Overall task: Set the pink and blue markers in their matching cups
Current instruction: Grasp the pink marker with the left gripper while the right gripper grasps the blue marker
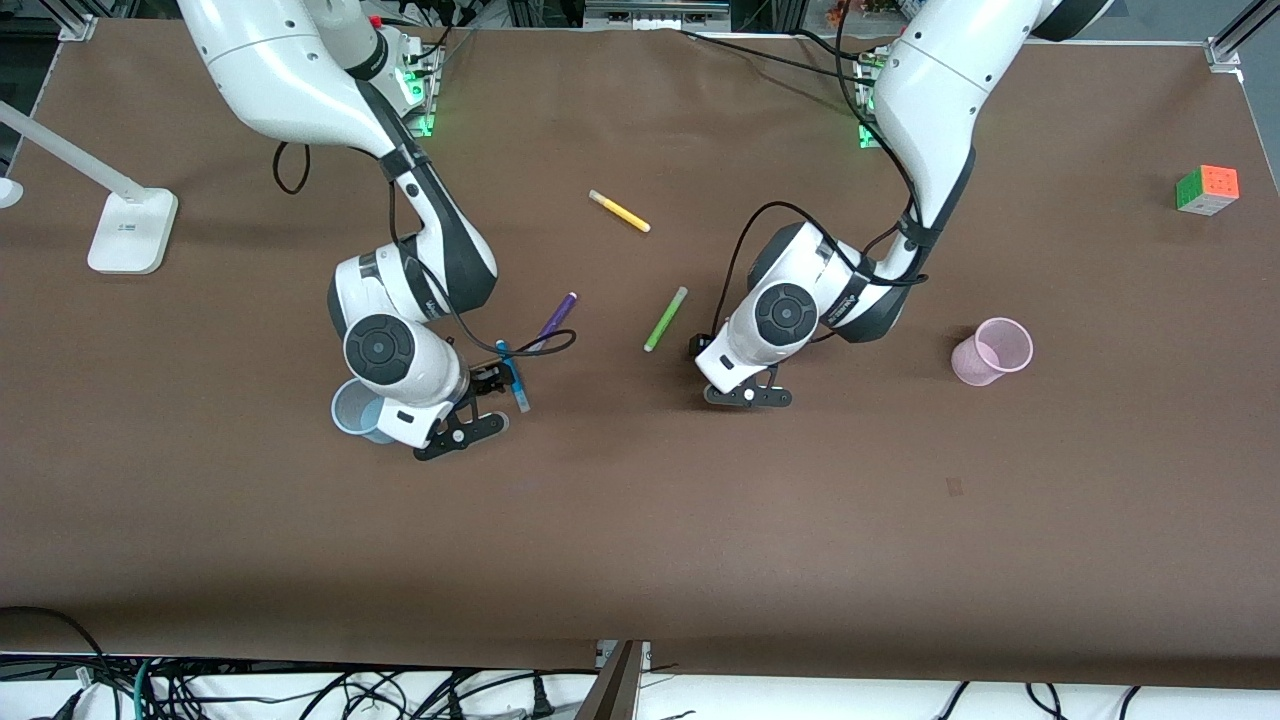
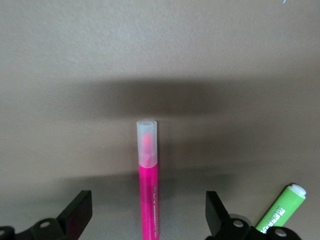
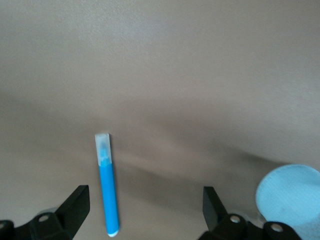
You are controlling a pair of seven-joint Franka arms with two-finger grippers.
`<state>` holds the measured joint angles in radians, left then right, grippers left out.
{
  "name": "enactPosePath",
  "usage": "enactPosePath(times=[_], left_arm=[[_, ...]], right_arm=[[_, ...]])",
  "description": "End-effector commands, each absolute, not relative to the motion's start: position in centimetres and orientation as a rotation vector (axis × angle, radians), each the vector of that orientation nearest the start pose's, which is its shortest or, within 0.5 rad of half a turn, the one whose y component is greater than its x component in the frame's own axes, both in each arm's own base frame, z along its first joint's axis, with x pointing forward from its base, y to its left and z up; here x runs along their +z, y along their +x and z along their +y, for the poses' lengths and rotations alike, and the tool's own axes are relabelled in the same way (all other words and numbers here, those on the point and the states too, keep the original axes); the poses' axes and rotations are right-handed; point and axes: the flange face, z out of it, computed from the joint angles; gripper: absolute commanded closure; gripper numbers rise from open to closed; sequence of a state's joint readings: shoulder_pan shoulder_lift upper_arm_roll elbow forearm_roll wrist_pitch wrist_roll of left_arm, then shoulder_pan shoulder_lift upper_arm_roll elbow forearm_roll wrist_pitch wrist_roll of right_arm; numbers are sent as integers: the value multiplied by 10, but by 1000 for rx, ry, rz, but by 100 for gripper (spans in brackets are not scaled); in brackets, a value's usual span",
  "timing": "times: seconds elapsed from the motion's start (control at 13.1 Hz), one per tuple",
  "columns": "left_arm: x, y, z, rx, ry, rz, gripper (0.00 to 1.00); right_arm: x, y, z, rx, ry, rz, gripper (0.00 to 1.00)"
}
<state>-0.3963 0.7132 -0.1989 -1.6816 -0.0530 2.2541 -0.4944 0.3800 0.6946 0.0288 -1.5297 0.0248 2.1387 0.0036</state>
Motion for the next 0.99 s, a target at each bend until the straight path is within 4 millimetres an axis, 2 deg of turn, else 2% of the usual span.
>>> enactPosePath(times=[0.0,0.3,0.38,0.46,0.53,0.68,0.84,0.91], left_arm=[[174,549,-369,293,-3200,18,0],[173,548,-369,292,-3200,18,0],[173,548,-369,291,-3199,20,9],[173,549,-369,274,-3191,40,23],[172,549,-368,253,-3177,72,43],[172,551,-366,248,-3173,76,72],[174,551,-368,241,-3175,76,99],[178,552,-367,233,-3179,74,100]], right_arm=[[224,641,297,106,-3042,-606,0],[196,634,310,111,-3038,-639,0],[190,632,310,124,-3040,-641,0],[189,632,310,124,-3040,-643,0],[186,632,311,117,-3039,-645,0],[179,626,327,88,-3029,-680,0],[178,625,329,84,-3034,-657,0],[178,625,329,83,-3042,-632,2]])
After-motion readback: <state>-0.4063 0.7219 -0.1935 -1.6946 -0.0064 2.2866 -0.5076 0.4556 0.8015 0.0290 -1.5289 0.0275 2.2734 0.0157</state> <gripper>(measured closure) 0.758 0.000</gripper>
